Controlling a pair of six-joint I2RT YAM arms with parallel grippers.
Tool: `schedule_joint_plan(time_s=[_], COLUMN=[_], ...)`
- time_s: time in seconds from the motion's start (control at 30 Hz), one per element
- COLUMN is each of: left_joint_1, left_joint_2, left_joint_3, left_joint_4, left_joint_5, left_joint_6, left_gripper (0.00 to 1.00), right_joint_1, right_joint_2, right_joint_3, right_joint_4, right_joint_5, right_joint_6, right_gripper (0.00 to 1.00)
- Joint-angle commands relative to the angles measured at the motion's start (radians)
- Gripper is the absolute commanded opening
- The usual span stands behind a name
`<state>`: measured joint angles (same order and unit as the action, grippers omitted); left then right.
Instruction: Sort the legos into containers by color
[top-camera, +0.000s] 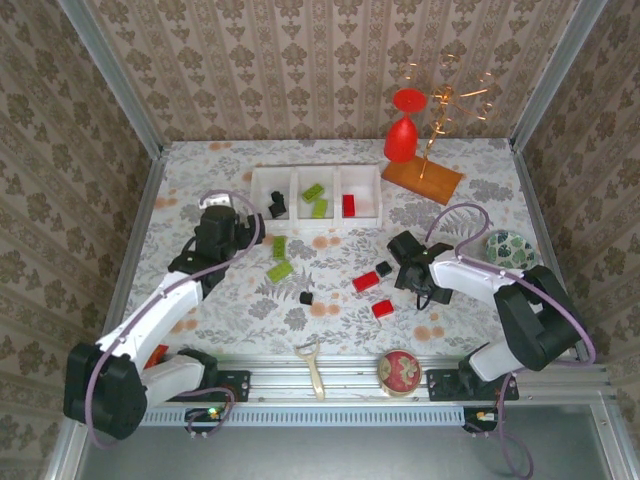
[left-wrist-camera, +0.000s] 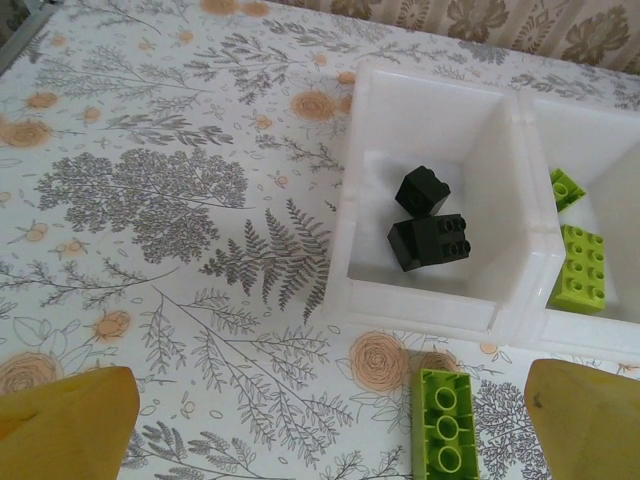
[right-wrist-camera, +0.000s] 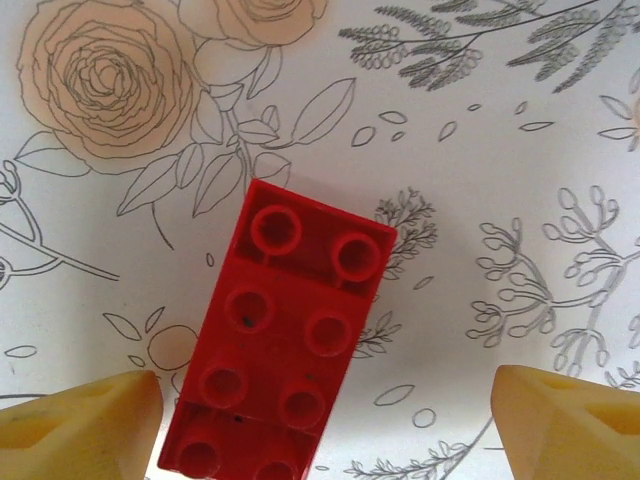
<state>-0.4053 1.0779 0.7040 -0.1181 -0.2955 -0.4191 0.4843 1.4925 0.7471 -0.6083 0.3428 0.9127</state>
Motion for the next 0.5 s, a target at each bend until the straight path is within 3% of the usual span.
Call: schedule_joint_plan(time_s=[0.0,0.47], left_joint_1=[0.007,0.026], left_joint_2=[-0.049,-0.139], left_joint_3=[-0.026,-0.088], left_joint_4=[0.032,0.005], left_joint_5=[-0.032,-0.044], left_joint_6=[-0.019,-0.058], left_gripper=[1.00,1.00], right_joint_1=[-0.006,-0.010], right_joint_2=[0.021,0.032], right_joint_3=[0.025,0.033], right_joint_4=[0.012,0.025], right_joint_5=[-0.022,-0.046], right_joint_6=[-0.002,-0.047], right_gripper=[0.85,0.65])
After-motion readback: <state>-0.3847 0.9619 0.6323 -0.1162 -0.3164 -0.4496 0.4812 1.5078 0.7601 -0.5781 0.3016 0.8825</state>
